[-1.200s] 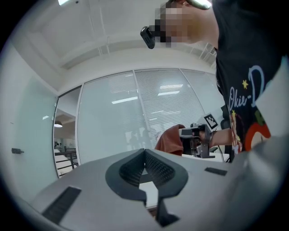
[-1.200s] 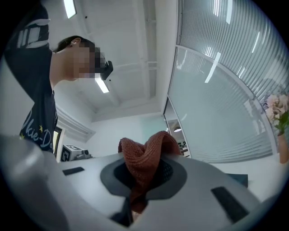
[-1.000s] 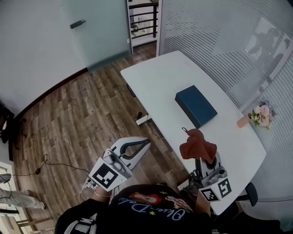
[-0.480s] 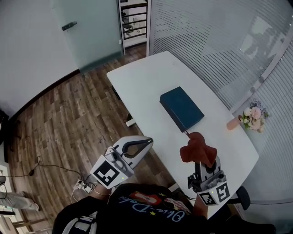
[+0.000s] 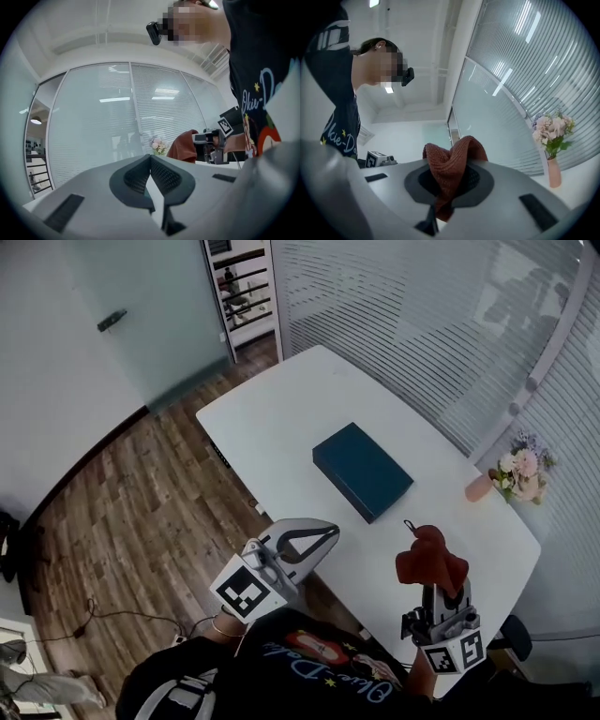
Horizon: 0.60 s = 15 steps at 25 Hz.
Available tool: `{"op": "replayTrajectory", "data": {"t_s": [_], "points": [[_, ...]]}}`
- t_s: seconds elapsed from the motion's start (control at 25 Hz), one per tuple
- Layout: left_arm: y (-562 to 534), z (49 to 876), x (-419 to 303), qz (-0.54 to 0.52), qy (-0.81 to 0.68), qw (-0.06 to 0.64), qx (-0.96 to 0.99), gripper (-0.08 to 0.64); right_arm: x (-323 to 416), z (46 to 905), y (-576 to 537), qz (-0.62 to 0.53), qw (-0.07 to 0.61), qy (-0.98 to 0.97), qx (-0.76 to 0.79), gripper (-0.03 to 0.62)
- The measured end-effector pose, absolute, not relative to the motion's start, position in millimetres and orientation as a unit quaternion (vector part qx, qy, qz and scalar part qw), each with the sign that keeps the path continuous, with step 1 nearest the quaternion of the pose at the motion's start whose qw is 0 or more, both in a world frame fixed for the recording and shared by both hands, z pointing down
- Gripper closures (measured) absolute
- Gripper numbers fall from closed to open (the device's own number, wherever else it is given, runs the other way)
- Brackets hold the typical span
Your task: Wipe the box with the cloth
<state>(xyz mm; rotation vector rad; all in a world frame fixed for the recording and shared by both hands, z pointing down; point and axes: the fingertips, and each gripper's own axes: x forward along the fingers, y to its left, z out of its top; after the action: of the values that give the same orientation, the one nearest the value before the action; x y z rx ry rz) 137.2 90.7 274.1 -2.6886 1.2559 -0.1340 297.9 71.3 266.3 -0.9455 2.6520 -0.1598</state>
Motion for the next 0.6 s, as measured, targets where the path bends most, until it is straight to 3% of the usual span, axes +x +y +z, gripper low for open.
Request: {"op": "replayTrajectory", "data": {"t_s": [0.44, 0.6], "points": [[-11.3, 249.0, 83.4, 0.006, 0.333, 0.120, -0.935, 0.557, 236.7, 249.9, 4.3, -0.025, 0.161, 0.897, -0.411, 0.566], [-34.4, 262.4, 58.7, 0.023, 0.325, 0.092, -0.941, 0.557, 211.8, 253.6, -11.2, -0.016, 0.136, 0.895, -0.425, 0.566]]}}
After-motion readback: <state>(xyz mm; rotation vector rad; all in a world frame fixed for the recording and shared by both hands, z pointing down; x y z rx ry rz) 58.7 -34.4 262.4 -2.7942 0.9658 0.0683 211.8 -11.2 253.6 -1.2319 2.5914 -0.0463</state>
